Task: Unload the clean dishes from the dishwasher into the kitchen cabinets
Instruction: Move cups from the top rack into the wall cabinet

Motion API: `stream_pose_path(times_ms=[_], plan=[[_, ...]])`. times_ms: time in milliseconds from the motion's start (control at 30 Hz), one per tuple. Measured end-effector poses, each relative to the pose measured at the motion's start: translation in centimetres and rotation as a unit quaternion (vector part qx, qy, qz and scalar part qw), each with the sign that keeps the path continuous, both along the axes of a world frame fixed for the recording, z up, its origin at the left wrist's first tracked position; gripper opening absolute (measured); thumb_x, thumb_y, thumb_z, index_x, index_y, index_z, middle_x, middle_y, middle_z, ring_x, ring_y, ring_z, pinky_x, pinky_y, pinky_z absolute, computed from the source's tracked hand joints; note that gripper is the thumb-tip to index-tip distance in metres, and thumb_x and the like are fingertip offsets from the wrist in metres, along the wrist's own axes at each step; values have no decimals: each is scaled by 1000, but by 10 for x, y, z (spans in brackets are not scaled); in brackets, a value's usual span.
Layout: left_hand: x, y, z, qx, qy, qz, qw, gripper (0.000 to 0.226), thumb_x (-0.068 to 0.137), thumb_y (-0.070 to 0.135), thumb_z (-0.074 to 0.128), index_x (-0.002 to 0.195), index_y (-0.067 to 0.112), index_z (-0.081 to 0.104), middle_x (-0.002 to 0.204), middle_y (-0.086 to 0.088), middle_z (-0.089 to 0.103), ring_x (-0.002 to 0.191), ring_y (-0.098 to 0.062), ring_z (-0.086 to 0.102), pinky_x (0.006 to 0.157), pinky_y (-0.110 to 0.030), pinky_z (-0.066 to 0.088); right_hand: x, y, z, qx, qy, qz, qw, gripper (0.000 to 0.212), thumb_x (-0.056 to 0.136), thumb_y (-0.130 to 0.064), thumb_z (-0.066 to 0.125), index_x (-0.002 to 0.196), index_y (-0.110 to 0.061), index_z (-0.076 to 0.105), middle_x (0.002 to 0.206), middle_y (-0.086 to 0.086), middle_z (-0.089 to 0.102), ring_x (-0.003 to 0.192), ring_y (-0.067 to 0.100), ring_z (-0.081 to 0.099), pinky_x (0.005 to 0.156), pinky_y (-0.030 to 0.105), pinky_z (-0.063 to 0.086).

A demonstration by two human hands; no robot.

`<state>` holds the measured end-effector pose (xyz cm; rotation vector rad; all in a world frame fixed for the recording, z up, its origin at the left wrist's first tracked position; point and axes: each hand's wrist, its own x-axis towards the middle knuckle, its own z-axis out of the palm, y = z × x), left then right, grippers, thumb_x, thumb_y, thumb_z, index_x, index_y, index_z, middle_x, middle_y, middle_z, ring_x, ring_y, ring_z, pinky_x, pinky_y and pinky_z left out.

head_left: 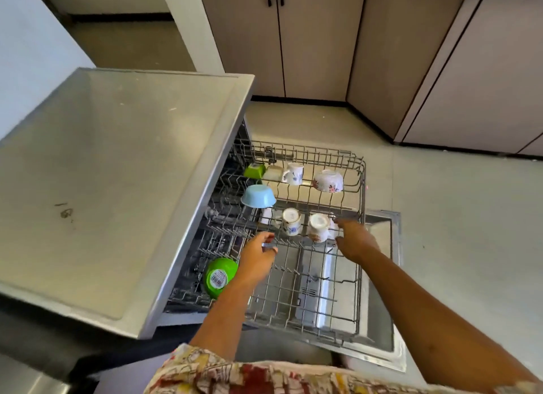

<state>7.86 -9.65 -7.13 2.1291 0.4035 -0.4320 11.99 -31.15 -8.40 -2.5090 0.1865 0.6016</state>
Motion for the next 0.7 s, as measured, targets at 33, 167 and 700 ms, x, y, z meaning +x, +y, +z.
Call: stream_pose_path(times_ms=[33, 167, 700], plan=[[8, -3, -8, 0, 5, 1, 1000, 34, 93, 11, 53, 127, 15, 52, 124, -2, 57, 97, -12, 53, 75, -23, 41, 8, 1, -5, 3, 3, 2, 1000, 50, 90, -10, 57, 138, -17, 44, 139, 10, 50, 126, 29, 48, 103, 38, 41], [39, -14, -46, 6, 20, 13, 1000, 39, 89, 7, 57, 127, 14, 50, 124, -6, 58, 100, -20, 56, 82, -29, 45, 34, 4, -33, 18, 14, 37, 999, 57, 83, -4, 60, 137, -17, 45, 137, 11, 51, 125, 29, 49, 102, 40, 44], [114, -48, -141, 173, 69, -62, 981, 76, 81, 25, 68, 144, 24, 25, 147, -7, 28, 118, -33, 46, 90, -46, 48, 81, 18, -111, -4, 31, 142, 989, 74, 80, -23, 72, 143, -25, 31, 147, 4, 33, 126, 30, 46, 98, 43, 48]])
